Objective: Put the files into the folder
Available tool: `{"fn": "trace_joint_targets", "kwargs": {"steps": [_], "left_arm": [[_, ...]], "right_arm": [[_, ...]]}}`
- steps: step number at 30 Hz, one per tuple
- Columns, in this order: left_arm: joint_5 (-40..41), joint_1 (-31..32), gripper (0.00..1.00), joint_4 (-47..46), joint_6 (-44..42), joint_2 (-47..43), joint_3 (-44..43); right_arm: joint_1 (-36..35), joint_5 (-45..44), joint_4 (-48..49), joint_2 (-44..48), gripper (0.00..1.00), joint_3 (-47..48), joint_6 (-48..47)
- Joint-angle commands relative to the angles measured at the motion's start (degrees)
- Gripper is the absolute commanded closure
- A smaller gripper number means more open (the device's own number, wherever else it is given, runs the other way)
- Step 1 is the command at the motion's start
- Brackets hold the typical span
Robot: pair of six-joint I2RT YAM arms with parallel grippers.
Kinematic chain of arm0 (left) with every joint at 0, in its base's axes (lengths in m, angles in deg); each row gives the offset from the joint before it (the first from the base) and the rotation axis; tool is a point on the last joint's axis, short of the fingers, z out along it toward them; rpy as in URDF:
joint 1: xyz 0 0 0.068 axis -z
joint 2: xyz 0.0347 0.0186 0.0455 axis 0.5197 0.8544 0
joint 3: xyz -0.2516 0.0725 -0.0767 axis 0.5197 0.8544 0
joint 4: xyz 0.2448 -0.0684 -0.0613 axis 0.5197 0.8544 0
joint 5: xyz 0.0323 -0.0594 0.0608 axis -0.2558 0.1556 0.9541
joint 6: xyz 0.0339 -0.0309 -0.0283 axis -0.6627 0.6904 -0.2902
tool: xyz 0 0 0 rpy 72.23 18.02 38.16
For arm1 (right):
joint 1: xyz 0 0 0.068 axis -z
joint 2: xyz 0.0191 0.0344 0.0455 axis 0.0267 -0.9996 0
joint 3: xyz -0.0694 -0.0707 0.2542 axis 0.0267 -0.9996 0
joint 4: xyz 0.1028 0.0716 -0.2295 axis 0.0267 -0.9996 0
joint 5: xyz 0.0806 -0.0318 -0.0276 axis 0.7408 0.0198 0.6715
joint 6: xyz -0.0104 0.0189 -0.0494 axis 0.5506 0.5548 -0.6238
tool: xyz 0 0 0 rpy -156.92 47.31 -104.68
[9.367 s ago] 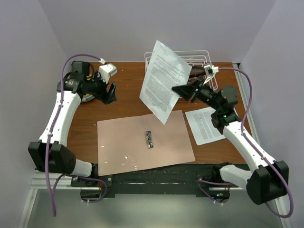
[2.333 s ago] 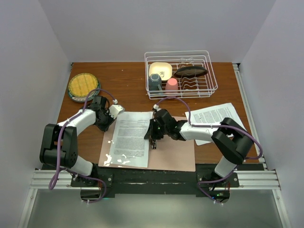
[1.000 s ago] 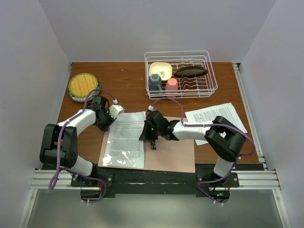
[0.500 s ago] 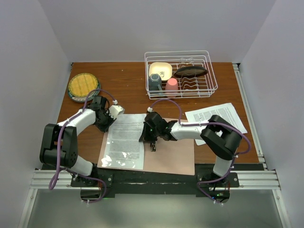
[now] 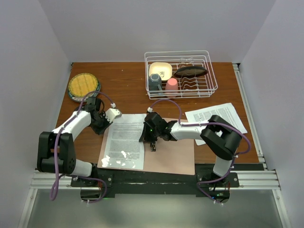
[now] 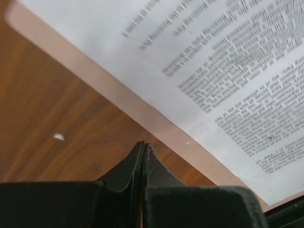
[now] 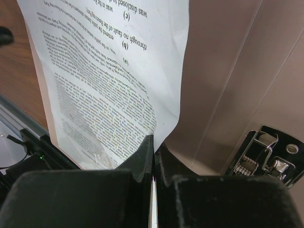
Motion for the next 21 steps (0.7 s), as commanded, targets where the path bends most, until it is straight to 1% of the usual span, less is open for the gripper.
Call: {"fn": "trace_joint_targets", "kwargs": {"steps": [1,7,12,21], "left_arm": [[-3.6,-0.3,1.00,0.3,-4.9,0.9,2.7],[-3.8,-0.3,1.00,-3.7,-5.1,3.1,4.8],[-4.3,-0.3,1.00,-4.7,-4.7,5.2,4.9],[-5.3,-0.3,1.00,-5.1,-4.3,4.6,5.7]], "right_arm": [[-0.1,-2.0,-0.4,1.1,1.00,1.0,0.6],[0.4,-3.0,-0.9,1.8,1.00,1.6,0.6],[1.0,-3.6,-0.9,2.4,1.00,1.0,1.5],[0.2,-1.8,0.9,1.0,1.00,2.0,2.7]]}}
